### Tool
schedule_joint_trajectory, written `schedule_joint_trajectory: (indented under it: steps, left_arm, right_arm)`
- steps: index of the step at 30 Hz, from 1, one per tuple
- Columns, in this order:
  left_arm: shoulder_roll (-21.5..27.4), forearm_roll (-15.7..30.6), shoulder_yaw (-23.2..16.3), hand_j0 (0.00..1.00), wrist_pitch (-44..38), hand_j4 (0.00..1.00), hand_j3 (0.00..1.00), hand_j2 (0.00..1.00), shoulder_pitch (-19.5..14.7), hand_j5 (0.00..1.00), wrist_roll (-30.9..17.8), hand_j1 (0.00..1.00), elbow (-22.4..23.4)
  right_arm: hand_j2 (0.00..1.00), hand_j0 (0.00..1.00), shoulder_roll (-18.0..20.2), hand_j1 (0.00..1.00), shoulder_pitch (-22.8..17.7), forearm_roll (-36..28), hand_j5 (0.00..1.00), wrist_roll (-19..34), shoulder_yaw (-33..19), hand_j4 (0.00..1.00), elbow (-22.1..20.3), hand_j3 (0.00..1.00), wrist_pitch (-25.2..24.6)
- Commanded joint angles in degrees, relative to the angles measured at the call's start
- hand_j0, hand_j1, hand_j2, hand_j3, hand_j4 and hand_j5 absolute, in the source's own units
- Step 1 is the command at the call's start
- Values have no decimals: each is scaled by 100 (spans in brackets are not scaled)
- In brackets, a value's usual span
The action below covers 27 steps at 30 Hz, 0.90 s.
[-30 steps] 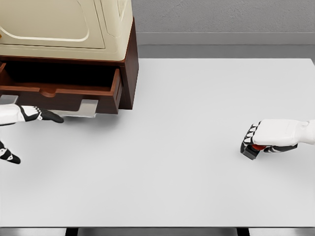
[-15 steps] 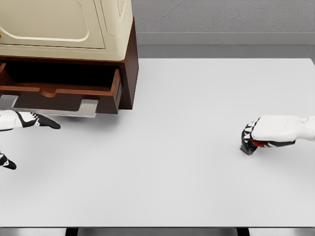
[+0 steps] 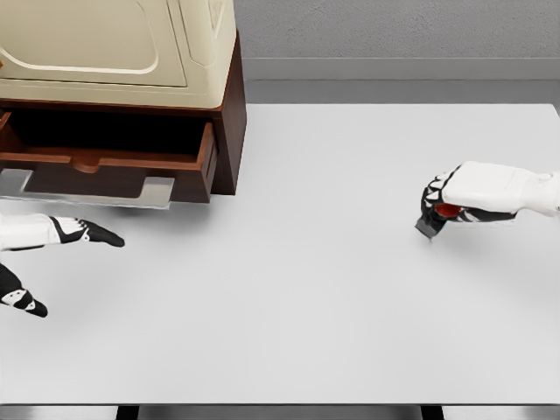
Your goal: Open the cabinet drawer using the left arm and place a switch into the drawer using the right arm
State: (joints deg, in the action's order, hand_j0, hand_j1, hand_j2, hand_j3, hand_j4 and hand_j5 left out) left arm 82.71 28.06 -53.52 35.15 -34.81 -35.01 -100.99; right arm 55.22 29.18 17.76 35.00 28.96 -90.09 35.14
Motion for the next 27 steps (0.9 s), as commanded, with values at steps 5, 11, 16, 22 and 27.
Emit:
schedule_joint_trajectory:
  steps: [5,11,16,22,27]
  left_arm:
    - [0,32,9,100,-15,100,100,100,238,100,1,100,0]
    - [44,24,-53,100,-15,100,100,100,396,100,1,100,61]
    - [87,24,-97,100,-15,100,100,100,396,100,1,100,307]
    - [79,24,-369,100,-15,100,100,100,405,100,1,100,395]
    - [70,24,-387,100,-15,100,100,100,414,100,1,100,703]
  right_arm:
    - [47,47,-362,47,255,-36,47,0,5,47,1,47,-14]
    - [40,40,-591,40,272,-27,40,0,49,40,1,40,-14]
    - [40,40,-854,40,896,-36,40,0,594,40,27,40,-14]
    - [40,40,-1162,40,1345,-27,40,0,919,40,62,40,-14]
    - [41,41,-1399,41,1881,-36,41,0,1314,41,62,41,-14]
